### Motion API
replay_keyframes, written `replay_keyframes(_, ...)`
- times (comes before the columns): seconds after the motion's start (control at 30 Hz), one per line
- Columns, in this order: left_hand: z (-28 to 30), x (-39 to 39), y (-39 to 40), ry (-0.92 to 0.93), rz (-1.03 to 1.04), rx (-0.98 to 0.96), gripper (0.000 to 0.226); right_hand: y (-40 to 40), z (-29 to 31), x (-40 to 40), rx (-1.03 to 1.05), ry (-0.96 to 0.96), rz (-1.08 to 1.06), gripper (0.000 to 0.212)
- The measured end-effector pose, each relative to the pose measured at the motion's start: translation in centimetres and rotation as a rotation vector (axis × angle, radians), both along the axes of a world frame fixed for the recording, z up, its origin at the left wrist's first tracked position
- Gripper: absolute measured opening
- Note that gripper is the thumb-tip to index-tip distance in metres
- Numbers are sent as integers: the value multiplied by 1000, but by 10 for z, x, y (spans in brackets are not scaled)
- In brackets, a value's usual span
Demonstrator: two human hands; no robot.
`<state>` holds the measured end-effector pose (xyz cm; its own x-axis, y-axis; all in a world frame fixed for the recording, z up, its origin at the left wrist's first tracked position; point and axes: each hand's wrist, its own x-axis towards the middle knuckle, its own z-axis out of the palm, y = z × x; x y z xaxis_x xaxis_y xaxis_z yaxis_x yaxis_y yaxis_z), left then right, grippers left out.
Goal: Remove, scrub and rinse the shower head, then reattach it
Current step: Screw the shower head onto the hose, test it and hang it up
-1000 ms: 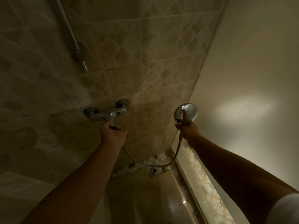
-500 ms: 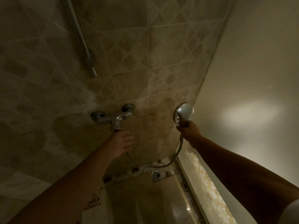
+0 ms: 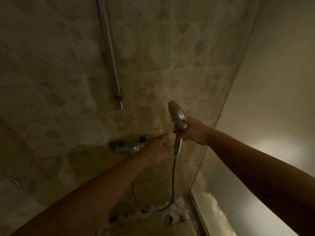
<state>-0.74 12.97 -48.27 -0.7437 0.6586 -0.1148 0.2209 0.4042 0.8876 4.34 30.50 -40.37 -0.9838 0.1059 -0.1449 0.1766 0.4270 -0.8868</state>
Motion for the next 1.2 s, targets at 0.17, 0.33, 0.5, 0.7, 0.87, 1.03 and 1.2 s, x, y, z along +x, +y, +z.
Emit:
replay_keyframes(0.17,56,-22,3,142,15,9,60,-15,76,-9,-30,94,171,39)
replay_keyframes(0.33,104,-30,-5,207,72,175,17,-23,131,-20,9,178,269,47)
replay_keyframes(0.5,138,-39,-11,320,68,155,22,-33,162,-27,38,271,298,49)
replay_keyframes(0.7,185,-49,-11,664,169,87,19,-39,196,-32,114,458,277,46)
replay_keyframes(0.87,238,-69,-17,882,302,59,22,-53,235,-43,221,639,70,38)
replay_keyframes(1.03,303,-75,-33,1046,305,84,22,-69,283,-44,334,713,4,35)
replay_keyframes(1.2,373,-77,-51,1042,313,123,22,-85,347,-41,417,786,27,33)
